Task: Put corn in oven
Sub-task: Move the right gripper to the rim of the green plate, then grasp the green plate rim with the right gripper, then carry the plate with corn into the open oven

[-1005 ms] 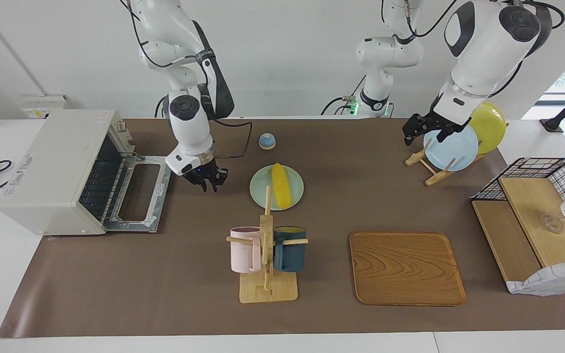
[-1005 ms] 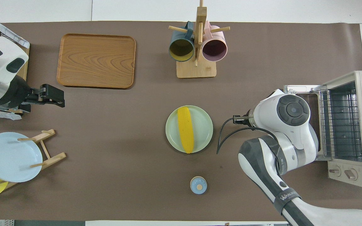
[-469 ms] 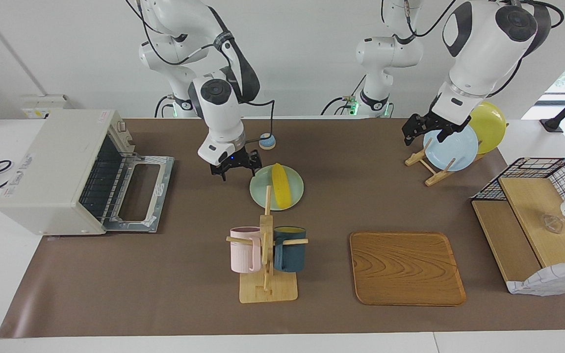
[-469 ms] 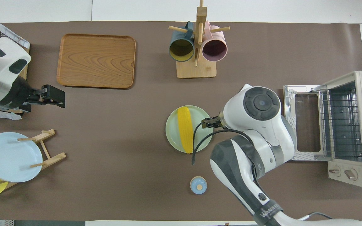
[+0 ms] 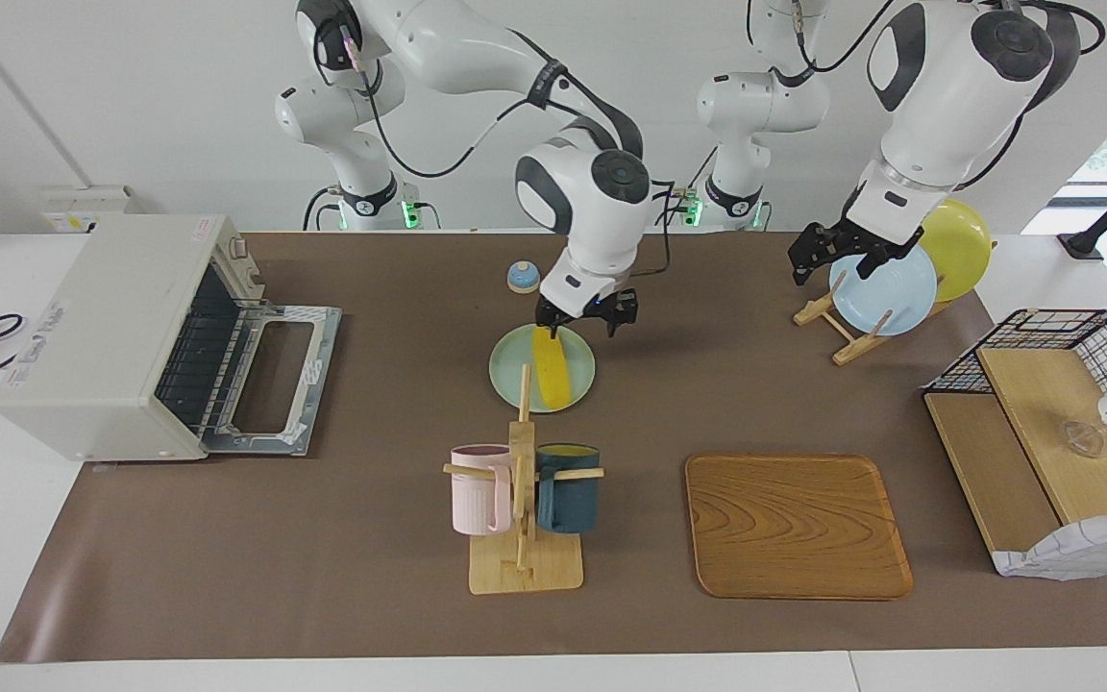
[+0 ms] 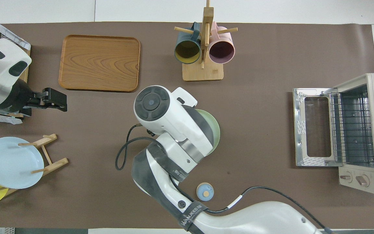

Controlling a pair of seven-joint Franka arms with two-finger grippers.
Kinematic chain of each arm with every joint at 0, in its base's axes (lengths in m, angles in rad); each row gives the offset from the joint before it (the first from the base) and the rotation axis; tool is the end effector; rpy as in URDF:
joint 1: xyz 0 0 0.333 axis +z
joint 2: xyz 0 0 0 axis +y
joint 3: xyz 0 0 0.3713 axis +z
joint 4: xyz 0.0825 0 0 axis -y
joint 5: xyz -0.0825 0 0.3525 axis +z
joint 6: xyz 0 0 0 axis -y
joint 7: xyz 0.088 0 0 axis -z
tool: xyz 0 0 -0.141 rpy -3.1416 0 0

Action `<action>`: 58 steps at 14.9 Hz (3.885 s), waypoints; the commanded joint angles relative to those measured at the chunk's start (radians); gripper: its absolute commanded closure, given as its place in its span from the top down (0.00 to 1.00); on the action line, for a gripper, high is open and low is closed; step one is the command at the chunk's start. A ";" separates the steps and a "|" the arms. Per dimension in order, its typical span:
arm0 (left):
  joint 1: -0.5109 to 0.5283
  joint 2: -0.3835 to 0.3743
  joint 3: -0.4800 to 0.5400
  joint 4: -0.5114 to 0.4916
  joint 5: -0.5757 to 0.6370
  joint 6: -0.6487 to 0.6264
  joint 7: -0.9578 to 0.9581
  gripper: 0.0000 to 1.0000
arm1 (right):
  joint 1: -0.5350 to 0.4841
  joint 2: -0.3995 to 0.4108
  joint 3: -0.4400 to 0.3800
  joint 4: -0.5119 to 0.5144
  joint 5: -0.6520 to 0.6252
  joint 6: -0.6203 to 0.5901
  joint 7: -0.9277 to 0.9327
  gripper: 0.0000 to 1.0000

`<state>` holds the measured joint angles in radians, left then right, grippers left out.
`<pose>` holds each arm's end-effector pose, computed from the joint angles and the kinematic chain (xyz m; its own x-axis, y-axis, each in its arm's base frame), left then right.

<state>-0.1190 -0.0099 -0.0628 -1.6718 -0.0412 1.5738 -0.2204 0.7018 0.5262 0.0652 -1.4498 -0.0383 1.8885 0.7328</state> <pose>0.5031 -0.0986 0.6071 0.9947 0.0394 -0.0947 0.0415 -0.9989 0.0202 0.5051 0.4696 0.4019 0.9973 0.0384 -0.0624 0.0421 -0.9973 0.0595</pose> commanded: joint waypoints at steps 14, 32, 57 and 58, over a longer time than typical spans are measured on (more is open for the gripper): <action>0.013 -0.021 -0.011 -0.005 0.017 -0.001 -0.007 1.00 | 0.015 -0.057 0.001 -0.273 -0.064 0.231 -0.019 0.56; 0.013 -0.019 0.000 -0.005 0.017 -0.006 -0.007 1.00 | 0.005 -0.077 -0.008 -0.167 -0.228 -0.035 -0.198 0.00; 0.013 -0.019 0.000 -0.005 0.017 -0.008 -0.005 1.00 | -0.562 -0.368 -0.015 -0.457 -0.310 -0.135 -0.630 0.00; 0.013 -0.019 0.000 -0.005 0.017 -0.008 -0.007 1.00 | -0.582 -0.371 -0.015 -0.463 -0.310 -0.137 -0.656 0.00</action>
<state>-0.1121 -0.0145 -0.0587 -1.6718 -0.0412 1.5744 -0.2210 0.1682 0.2008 0.0346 -1.8508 -0.3389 1.7226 0.1262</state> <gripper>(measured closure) 0.000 0.974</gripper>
